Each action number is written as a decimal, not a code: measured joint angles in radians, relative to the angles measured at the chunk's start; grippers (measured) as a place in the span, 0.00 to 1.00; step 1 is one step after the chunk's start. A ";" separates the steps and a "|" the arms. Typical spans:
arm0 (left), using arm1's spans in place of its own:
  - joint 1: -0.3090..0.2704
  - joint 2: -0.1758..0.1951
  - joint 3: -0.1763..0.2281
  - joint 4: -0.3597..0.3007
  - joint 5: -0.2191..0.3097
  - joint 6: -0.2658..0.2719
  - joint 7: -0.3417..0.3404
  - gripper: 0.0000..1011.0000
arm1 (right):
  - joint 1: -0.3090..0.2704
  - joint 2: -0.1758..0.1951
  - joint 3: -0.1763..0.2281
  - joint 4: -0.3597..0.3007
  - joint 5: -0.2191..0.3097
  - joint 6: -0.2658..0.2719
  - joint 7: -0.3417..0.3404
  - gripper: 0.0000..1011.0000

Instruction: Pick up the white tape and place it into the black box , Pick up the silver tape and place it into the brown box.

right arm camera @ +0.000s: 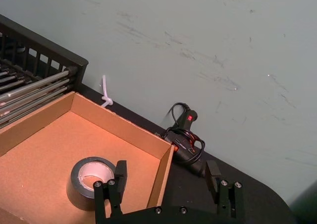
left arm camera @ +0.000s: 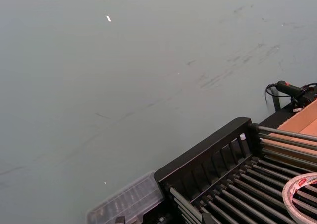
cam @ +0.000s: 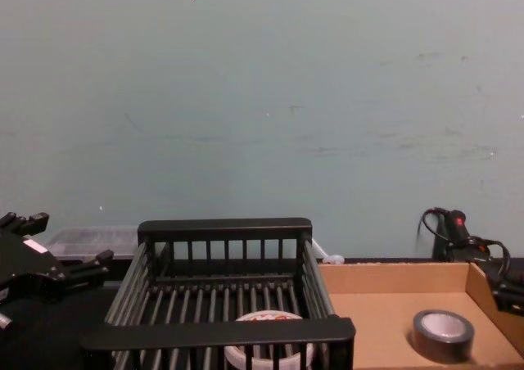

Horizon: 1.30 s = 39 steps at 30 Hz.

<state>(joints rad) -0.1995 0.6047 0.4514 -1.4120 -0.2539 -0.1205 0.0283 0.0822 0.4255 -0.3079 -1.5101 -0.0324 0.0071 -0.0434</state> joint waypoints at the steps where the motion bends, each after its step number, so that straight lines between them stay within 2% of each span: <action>1: 0.000 0.000 0.000 0.000 0.000 0.000 0.000 0.99 | 0.000 0.000 0.000 0.000 0.000 0.000 0.000 0.99; 39: 0.000 0.000 0.000 0.000 0.000 0.000 0.000 0.99 | 0.001 0.001 -0.001 0.000 0.003 0.002 0.001 0.99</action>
<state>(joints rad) -0.1995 0.6047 0.4514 -1.4120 -0.2539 -0.1205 0.0283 0.0828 0.4264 -0.3087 -1.5101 -0.0298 0.0088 -0.0420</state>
